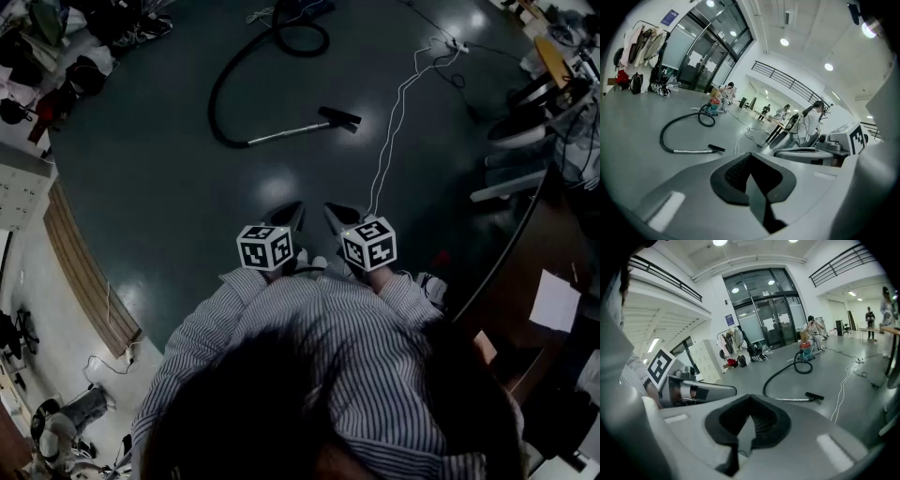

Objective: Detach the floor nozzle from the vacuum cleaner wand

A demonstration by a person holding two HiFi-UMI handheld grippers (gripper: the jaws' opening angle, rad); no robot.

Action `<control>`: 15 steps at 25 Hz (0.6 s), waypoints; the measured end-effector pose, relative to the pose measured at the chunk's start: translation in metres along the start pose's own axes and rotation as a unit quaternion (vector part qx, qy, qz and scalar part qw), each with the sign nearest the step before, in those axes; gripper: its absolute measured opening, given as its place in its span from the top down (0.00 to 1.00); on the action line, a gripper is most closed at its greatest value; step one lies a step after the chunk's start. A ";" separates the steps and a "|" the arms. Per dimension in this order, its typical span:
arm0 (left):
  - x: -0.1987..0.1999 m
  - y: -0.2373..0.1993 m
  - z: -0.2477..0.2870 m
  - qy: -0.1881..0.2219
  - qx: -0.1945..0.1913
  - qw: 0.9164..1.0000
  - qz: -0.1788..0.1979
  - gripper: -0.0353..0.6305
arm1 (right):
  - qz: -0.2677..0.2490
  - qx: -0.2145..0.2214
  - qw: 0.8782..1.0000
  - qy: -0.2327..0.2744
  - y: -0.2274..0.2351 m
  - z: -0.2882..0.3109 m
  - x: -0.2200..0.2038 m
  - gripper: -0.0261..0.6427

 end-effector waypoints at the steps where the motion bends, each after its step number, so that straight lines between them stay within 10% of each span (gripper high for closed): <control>1: -0.001 0.001 0.000 0.001 0.001 1.000 -0.004 0.94 | 0.002 0.001 1.000 -0.001 0.001 -0.001 0.000 0.96; 15: 0.003 0.005 0.011 -0.003 -0.006 1.000 -0.013 0.94 | 0.003 0.015 1.000 0.003 0.008 0.001 0.007 0.96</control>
Point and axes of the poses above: the fingertips, and each gripper's own axes: z forward along the fingers, y to its right, x out of its top, the point moved 5 cm from there along -z, backward along the fingers, and after that the axes turned 9 degrees about y, right-handed, at the moved point
